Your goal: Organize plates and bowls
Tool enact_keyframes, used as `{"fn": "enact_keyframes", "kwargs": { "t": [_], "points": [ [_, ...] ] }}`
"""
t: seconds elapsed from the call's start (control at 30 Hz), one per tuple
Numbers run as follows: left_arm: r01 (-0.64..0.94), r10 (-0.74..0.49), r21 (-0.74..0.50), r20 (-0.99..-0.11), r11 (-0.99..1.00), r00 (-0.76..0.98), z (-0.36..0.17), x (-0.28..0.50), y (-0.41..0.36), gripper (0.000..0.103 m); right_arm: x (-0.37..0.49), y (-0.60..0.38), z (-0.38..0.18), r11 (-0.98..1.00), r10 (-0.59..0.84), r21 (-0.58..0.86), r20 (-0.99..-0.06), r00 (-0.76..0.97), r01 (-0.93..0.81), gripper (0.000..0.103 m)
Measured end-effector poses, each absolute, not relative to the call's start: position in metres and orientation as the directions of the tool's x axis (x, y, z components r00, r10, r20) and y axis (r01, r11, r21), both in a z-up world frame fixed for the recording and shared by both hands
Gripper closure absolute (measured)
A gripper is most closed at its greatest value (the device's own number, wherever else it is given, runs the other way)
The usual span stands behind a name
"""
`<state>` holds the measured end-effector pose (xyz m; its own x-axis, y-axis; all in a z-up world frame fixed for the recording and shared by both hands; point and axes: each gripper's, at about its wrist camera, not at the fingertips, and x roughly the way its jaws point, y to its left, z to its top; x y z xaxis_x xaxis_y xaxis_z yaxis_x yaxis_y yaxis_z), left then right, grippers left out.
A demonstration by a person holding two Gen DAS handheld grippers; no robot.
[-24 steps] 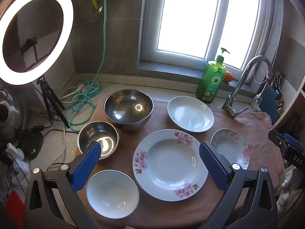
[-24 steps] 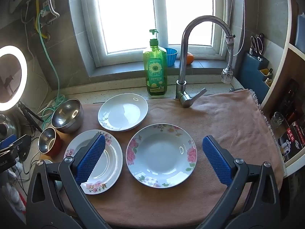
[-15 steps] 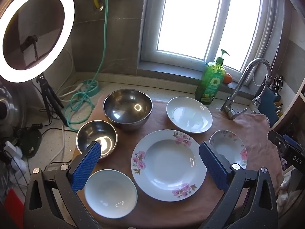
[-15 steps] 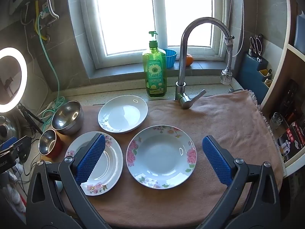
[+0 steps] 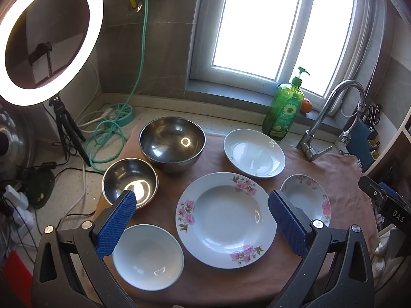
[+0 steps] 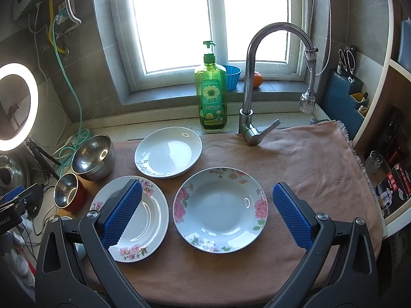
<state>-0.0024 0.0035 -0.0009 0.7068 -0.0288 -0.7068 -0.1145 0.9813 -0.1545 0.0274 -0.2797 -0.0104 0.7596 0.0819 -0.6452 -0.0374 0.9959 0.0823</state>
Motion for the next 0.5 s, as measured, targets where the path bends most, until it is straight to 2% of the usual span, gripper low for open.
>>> {"fn": "enact_keyframes", "kwargs": {
  "t": [0.5],
  "points": [
    [-0.115, -0.033, -0.162, -0.705, 0.980, 0.709, 0.0019, -0.0028, 0.0036, 0.001, 0.0272, -0.2766, -0.0091, 0.996, 0.083, 0.079, -0.648, 0.757, -0.042, 0.000]
  ]
}}
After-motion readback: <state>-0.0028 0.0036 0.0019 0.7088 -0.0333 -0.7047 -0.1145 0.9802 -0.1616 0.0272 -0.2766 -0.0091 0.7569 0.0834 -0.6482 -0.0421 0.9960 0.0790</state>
